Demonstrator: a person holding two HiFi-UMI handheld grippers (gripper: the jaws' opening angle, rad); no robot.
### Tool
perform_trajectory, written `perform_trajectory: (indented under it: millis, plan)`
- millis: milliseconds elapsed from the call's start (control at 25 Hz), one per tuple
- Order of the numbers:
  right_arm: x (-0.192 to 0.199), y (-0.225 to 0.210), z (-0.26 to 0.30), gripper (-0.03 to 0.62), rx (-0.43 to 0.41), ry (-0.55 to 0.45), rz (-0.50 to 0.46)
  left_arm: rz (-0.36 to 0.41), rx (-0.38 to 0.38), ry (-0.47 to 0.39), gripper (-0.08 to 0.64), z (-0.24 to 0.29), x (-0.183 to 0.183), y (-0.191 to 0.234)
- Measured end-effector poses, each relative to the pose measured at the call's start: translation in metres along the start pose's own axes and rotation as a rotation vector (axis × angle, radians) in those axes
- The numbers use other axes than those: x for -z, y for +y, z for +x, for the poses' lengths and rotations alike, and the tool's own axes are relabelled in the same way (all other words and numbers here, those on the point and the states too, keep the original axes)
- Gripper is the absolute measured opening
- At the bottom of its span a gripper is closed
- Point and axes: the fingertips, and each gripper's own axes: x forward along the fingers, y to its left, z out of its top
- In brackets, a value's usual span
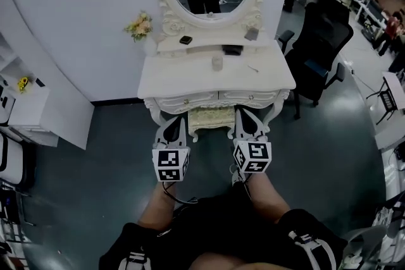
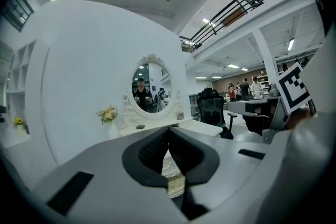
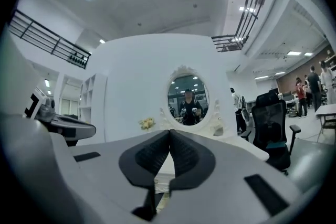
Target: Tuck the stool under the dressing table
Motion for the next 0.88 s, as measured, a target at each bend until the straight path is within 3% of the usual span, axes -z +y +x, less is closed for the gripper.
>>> perform_trajectory:
  millis: [160,480,880]
  plan:
    - [-0.017,-0.002,-0.016,0.014,0.02,-0.035,-0.013,-0.009,0.026,-0.033,0.02,-0.009,-0.015,-0.009]
    - [-0.014,0.014,-0.03,0.015,-0.002,-0.043,-0.022,-0.007,0.102,-0.043,0.02,-0.018,-0.017,-0.034]
    - [-0.029,0.015,-0.026,0.015,0.004,-0.077,-0.044,-0.016,0.075,-0.067,0.02,-0.015,-0.027,-0.022]
